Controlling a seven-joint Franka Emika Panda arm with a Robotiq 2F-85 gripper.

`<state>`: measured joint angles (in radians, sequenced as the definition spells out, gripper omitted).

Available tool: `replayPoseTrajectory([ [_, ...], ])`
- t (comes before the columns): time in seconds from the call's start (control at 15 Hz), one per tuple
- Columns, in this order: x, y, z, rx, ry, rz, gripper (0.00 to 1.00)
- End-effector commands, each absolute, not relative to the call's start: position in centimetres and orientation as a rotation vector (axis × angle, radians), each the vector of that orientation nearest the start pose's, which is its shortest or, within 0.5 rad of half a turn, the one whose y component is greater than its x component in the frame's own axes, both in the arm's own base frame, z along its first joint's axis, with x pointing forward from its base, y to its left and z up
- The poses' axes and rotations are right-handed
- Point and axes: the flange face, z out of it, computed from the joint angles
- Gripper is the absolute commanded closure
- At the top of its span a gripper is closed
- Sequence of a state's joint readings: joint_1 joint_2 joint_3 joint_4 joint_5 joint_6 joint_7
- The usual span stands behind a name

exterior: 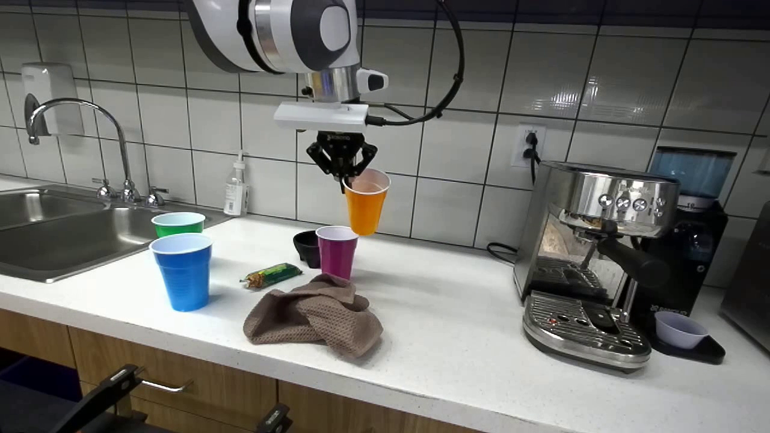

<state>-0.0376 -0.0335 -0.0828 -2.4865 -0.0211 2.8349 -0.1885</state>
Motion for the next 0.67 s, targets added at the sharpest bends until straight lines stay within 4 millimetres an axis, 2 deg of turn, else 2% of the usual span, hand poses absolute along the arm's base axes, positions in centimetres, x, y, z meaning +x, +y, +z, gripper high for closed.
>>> replayPoseTrajectory([
  [0.0, 51.0, -4.4, 34.5, -3.155, -0.136, -0.576, 0.99],
  [0.6, 52.1, -2.1, 34.1, -3.148, -0.171, -0.559, 0.99],
])
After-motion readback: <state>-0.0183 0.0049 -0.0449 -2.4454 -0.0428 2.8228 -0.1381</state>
